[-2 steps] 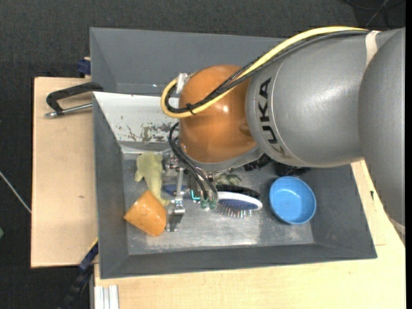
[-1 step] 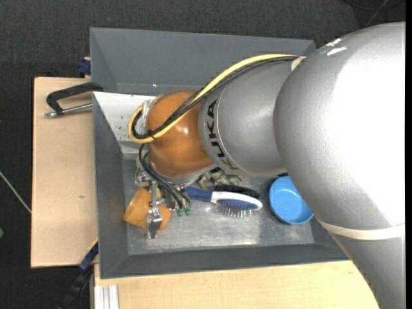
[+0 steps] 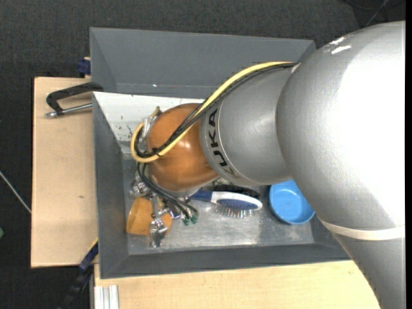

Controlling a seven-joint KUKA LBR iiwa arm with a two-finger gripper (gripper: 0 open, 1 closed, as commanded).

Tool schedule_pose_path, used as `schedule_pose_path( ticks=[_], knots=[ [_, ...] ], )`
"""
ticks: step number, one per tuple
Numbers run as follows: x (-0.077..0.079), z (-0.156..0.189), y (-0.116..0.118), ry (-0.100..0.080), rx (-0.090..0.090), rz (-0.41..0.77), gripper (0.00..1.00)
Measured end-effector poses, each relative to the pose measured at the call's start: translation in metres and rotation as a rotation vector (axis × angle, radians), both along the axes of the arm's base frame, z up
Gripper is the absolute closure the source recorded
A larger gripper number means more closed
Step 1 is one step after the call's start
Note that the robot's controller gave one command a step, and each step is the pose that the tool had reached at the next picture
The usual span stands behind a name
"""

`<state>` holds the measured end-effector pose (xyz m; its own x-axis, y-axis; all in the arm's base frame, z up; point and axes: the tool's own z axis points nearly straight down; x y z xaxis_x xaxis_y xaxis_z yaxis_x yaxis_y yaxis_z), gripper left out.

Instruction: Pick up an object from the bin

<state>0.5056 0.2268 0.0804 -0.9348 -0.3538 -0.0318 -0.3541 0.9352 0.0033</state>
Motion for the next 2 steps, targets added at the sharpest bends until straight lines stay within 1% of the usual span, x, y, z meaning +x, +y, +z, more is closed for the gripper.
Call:
schedule_pose_path(
  ticks=[1, 2],
  knots=[
    [0.058, 0.088, -0.038, 0.01, -0.011, 0.087, 0.0],
    [0.047, -0.008, -0.027, 0.023, -0.017, 0.34, 0.0]
  ],
)
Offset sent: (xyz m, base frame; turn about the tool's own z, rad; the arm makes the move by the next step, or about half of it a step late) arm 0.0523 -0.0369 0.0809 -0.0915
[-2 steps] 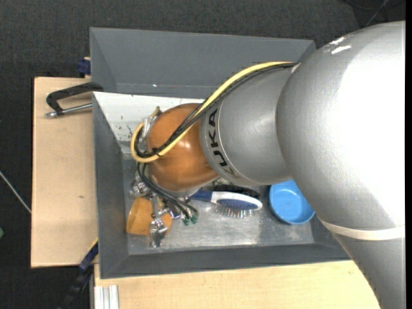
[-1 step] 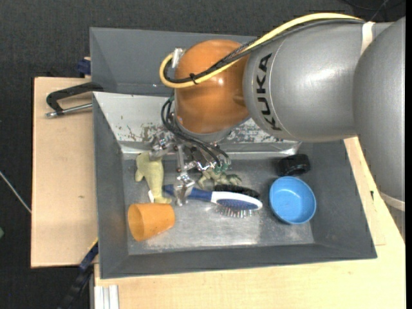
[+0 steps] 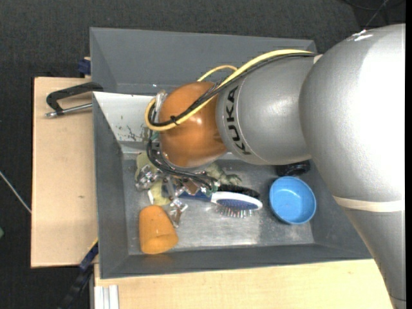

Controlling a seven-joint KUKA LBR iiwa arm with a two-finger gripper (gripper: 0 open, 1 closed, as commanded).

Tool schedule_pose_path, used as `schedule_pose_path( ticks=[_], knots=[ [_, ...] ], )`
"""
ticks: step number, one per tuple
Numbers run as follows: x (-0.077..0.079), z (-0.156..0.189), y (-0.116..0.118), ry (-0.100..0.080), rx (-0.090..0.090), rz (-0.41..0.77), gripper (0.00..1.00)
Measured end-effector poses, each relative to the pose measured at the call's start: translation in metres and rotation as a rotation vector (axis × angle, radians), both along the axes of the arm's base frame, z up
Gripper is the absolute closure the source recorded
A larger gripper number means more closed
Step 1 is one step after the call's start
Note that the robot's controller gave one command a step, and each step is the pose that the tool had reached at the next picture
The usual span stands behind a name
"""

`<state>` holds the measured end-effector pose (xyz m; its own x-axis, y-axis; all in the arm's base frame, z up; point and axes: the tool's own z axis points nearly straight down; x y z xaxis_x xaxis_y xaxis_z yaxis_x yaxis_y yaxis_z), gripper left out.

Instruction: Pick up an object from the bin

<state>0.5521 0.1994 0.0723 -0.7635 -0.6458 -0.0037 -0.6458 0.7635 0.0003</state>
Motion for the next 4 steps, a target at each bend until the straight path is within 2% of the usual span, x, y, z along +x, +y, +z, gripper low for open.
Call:
schedule_pose_path(
  ticks=[1, 2, 3, 4],
  knots=[
    [0.016, 0.0, 0.033, -0.006, 0.003, 0.016, 0.0],
    [0.017, 0.002, 0.033, -0.009, 0.006, 0.013, 1.0],
    [0.0, 0.141, 0.027, -0.012, 0.003, 0.206, 1.0],
    [-0.014, 0.089, 0.024, 0.006, -0.002, -0.346, 1.0]
  ],
)
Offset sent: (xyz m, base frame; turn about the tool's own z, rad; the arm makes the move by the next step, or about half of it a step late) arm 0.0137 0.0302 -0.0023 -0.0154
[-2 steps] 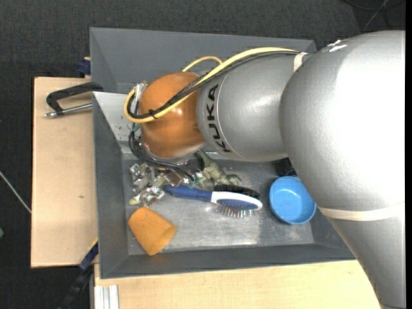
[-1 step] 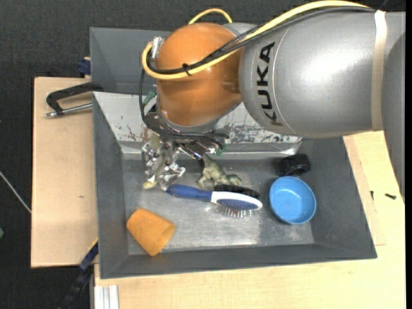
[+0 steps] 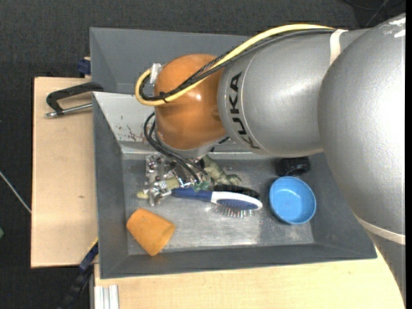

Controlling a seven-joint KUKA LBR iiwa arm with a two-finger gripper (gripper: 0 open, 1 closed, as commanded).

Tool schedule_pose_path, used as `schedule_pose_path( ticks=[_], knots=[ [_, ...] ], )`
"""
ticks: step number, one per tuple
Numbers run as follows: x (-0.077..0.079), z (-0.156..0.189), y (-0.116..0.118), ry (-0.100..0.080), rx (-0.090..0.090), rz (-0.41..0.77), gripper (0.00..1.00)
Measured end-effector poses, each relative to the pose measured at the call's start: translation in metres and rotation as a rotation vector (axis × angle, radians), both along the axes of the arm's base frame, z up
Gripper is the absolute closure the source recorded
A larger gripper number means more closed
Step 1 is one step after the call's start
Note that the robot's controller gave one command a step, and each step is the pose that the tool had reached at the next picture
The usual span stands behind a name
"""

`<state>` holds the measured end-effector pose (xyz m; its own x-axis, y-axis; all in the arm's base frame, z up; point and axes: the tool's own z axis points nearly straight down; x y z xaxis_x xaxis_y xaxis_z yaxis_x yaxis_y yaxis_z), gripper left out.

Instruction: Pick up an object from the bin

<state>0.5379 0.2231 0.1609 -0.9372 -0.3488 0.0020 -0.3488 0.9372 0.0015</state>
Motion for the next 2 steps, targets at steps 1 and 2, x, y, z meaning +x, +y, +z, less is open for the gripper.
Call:
schedule_pose_path(
  ticks=[1, 2],
  knots=[
    [-0.005, 0.035, 0.001, -0.011, 0.004, 0.049, 1.0],
    [-0.001, 0.097, -0.012, -0.014, 0.003, 0.304, 1.0]
  ],
)
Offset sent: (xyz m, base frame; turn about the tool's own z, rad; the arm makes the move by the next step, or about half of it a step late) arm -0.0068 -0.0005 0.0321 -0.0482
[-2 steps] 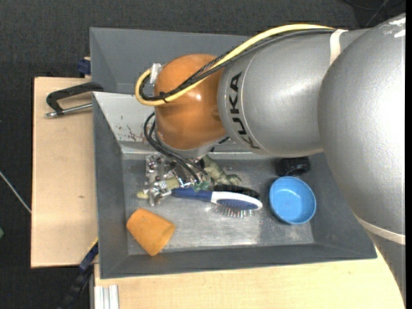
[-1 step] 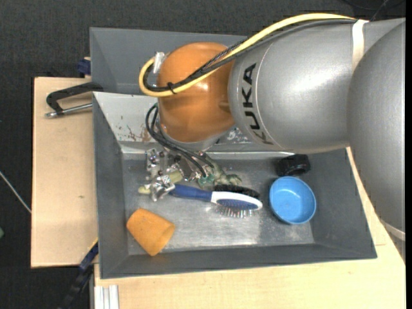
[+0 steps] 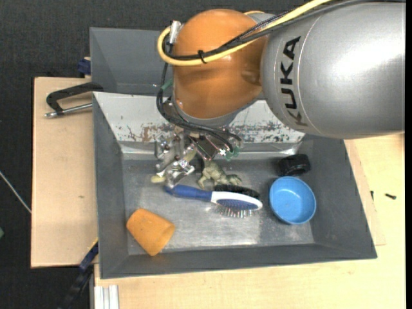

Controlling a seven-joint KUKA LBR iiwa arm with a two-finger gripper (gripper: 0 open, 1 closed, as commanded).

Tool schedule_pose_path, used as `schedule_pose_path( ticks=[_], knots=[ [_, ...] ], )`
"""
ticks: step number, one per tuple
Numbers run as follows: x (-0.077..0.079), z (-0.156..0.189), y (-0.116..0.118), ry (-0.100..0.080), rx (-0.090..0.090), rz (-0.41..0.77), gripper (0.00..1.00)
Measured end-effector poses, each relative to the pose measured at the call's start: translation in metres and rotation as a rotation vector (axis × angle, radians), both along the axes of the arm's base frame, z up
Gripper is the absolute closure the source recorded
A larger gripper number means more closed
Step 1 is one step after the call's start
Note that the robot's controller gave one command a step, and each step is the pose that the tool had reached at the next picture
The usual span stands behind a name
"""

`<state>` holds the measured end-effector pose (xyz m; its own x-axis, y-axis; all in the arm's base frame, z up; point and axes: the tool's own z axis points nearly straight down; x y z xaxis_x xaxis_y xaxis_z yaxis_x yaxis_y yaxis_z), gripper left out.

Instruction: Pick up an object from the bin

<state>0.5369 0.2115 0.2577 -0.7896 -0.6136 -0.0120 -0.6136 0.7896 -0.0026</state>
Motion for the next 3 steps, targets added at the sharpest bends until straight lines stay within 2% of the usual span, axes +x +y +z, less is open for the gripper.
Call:
schedule_pose_path(
  ticks=[1, 2, 3],
  knots=[
    [0.002, -0.089, 0.0, 0.017, -0.006, -0.064, 1.0],
    [0.008, -0.038, 0.002, 0.001, 0.001, -0.084, 1.0],
    [-0.001, -0.059, 0.003, 0.012, -0.004, -0.036, 1.0]
  ],
)
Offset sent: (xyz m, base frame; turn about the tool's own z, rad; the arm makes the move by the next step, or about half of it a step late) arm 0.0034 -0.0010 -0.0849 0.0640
